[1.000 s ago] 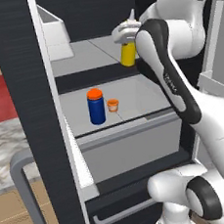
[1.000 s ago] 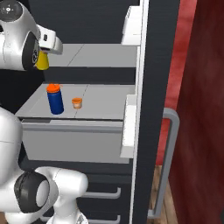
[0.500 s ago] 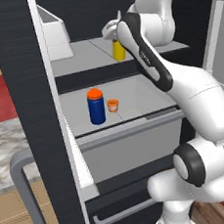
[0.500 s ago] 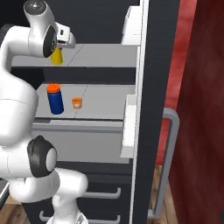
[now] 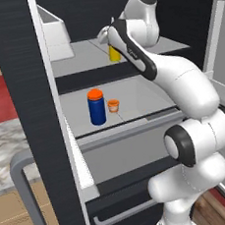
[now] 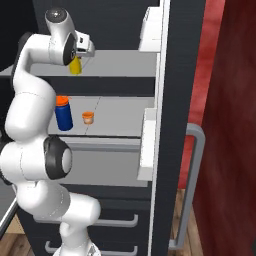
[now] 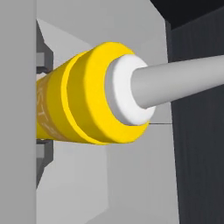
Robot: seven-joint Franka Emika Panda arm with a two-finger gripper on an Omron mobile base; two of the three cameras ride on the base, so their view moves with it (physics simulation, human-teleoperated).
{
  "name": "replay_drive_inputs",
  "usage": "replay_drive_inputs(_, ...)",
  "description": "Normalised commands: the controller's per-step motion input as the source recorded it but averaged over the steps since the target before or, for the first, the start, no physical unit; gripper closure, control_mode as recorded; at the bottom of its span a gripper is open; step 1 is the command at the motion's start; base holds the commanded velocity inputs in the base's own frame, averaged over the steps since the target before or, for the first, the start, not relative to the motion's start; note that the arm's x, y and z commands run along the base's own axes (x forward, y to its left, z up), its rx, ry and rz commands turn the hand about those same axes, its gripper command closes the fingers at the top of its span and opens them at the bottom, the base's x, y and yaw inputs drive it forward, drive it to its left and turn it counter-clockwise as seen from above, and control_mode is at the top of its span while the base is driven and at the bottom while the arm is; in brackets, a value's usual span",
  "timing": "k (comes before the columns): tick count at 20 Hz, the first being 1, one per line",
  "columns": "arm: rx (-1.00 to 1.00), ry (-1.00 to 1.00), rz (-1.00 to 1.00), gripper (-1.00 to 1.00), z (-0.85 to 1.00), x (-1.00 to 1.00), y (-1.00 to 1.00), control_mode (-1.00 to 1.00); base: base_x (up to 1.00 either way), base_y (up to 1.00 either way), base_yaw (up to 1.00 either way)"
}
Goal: Place the condiment bottle and mustard from the counter to the top shelf of the fridge. If the existing items in the fridge are on the top shelf, move them to other shelves.
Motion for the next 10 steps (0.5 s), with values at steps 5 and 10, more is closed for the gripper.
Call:
replay_drive_inputs(5, -0.02, 0.00, 0.00, 1.00, -0.25, 0.45, 0.02, -1.00, 0.00, 0.00, 0.00)
replay_drive_inputs(10, -0.03, -0.02, 0.00, 1.00, -0.22, 0.59, 0.03, -1.00, 0.00, 0.00, 0.00)
